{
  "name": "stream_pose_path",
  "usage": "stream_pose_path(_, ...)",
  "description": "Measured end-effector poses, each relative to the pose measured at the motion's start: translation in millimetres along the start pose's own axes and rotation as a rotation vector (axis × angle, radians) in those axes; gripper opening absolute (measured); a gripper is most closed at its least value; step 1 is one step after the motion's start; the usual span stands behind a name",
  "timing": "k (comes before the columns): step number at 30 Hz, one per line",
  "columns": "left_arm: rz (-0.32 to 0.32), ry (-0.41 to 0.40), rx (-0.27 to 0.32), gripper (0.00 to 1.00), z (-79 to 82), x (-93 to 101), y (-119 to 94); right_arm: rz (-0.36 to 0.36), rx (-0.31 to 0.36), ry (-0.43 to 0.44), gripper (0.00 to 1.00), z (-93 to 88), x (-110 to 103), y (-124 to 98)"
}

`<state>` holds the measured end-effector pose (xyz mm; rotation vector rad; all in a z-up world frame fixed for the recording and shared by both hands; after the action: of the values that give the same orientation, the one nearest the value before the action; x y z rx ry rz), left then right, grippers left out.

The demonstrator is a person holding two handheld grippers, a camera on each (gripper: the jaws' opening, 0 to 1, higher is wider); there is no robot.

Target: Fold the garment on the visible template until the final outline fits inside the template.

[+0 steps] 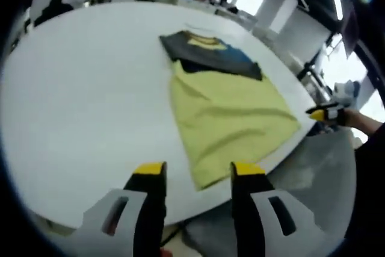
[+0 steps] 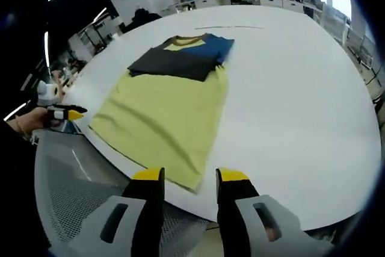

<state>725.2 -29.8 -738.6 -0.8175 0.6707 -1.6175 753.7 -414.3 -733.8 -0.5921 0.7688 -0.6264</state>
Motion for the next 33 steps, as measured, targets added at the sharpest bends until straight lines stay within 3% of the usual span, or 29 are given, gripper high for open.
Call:
stream_pose_path(7, -0.002, -0.004, -0.029, 0.24, -4.0, 3.0, 10.9, -0.020, -0.045, -0.012, 0.31, -4.5, 4.0, 11.3)
stream_pose_path(16, -0.003, 0.032, -0.083, 0.22, -14.1, 8.3, 17.4, -0.053, -0.122, -0.077, 0.32, -9.3, 7.4, 18.1)
stream_pose_path(17, 0.001, 0.038, -0.054, 0.21, -9.6, 5.5, 19.3, -0.056, -0.127, -0.082, 0.32, -9.8, 7.6, 18.7)
stream_pose_path(19, 0.000, 0.030, -0.079, 0.20, -13.2, 4.3, 18.6, -0.067, -0.142, -0.093, 0.32, -11.7, 8.9, 19.9)
stream_pose_path(26, -0.006, 0.079, -0.092, 0.17, -18.2, 8.6, 15.4, -0.079, -0.162, -0.100, 0.25, -18.2, 11.9, 23.3)
stream_pose_path(33, -0.005, 0.071, -0.089, 0.12, -18.9, 4.2, 18.9, -0.080, -0.177, -0.094, 0.21, -23.5, 12.8, 24.5)
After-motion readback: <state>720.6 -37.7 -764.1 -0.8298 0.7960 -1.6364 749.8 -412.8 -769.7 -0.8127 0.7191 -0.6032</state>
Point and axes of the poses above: the point that each gripper's makers call its tool centre point, and the gripper's own axes: y roughly forward along the fingers, x roughly to its right, z roughly out of its top, the point moved 1 cm from there along -y, roughly backward along the fingers, and after that the axes turned 14 degrees about z, right-handed, at the moved point
